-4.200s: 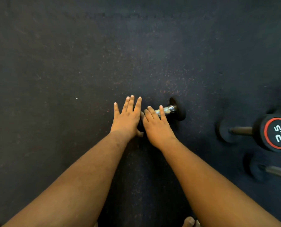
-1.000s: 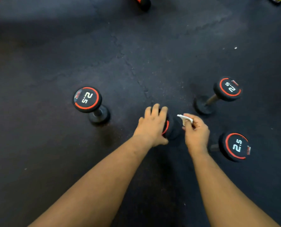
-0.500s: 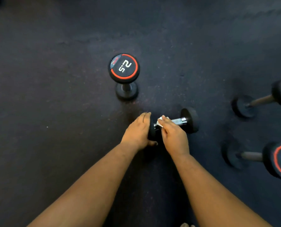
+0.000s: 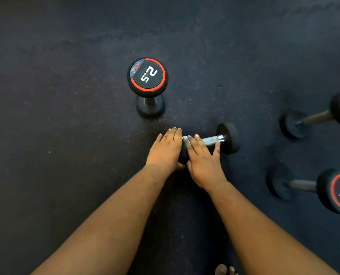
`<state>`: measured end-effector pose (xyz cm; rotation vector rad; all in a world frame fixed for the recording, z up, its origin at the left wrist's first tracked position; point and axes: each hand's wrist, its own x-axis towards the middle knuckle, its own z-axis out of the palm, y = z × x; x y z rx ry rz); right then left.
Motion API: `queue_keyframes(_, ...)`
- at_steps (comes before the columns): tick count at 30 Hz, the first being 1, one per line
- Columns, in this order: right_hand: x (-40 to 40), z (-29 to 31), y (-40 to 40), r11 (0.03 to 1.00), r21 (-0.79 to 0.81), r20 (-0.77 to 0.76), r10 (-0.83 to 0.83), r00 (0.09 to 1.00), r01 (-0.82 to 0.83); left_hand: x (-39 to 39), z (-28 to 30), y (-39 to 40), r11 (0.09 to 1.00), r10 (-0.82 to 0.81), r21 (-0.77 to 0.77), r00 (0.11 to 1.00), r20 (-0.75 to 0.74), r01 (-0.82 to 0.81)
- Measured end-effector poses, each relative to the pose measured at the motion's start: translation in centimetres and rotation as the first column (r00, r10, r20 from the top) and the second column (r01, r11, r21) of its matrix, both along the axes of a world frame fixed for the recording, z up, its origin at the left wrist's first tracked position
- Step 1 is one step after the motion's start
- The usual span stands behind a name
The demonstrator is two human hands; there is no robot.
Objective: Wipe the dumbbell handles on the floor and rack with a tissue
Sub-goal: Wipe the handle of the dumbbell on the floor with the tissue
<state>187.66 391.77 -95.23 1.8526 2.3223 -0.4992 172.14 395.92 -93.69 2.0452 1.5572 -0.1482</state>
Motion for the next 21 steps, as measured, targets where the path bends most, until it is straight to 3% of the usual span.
queue_keyframes(8,0.8,-0.8,-2.7,0.996,0.086,0.036,-0.001,0.999,-0.003,0.0,0.4,0.0,0.999,-0.043,0.008,0.996,-0.075,0.043)
queue_keyframes(12,0.0,-0.1,1.2,0.999,0.049,-0.054,0.024,0.998,-0.021,0.1,0.8,0.8,0.997,-0.077,0.016,0.987,-0.144,0.080)
queue_keyframes(17,1.3,-0.5,-0.9,0.995,0.063,-0.093,0.085,0.992,-0.079,0.3,0.8,-0.2,0.977,-0.186,0.069,0.962,-0.202,0.204)
queue_keyframes(19,2.3,-1.3,-0.6,0.992,0.123,-0.053,0.035,0.998,-0.028,0.5,0.4,-0.8,0.981,-0.174,0.065,0.973,-0.153,0.185)
queue_keyframes(21,3.5,-1.7,0.6,0.983,0.136,-0.008,-0.124,0.992,0.124,0.7,0.3,-1.0,0.987,-0.144,0.057,0.982,-0.122,0.152)
